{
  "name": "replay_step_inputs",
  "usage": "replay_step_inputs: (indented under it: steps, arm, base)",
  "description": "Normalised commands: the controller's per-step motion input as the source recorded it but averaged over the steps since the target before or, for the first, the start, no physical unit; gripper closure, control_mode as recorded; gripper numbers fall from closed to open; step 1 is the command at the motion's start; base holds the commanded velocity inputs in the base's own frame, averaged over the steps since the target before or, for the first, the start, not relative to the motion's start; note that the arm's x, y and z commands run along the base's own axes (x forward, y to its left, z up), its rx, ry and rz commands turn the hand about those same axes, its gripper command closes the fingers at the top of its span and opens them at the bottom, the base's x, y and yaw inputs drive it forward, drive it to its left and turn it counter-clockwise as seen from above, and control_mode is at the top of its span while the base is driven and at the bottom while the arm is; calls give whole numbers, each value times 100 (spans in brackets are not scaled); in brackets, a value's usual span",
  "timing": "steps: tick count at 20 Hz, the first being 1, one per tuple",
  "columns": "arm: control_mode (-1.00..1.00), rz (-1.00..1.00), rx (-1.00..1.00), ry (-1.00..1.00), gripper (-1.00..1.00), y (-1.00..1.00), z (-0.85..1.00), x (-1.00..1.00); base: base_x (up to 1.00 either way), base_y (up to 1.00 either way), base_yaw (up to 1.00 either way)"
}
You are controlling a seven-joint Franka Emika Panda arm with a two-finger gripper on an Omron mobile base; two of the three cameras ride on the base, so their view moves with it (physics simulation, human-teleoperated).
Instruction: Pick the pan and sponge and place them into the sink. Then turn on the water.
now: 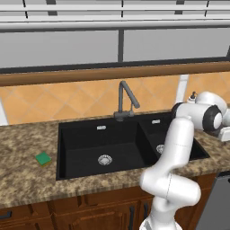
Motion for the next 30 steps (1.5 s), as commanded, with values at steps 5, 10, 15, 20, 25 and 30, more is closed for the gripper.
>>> replay_step_inputs:
  steps: [5, 10, 15, 20, 25, 30]
  arm:
    - [-100, 2, 0, 0, -100, 0, -24, 27]
    - [-100, 2, 2, 0, -100, 0, -14, 24]
    - [-100, 4, 4, 0, 100, 0, -12, 33]
    - [-100, 1, 0, 4, 100, 2, -9, 27]
    - [-100, 1, 0, 3, 100, 0, 0, 3]
    - [-100, 0, 0, 0, 100, 7, 0, 0]
  base:
    - [0, 0, 0]
    - [0, 0, 0]
    - [0, 0, 0]
    - [0, 0, 0]
    - [0, 0, 0]
    - [0, 0, 0]
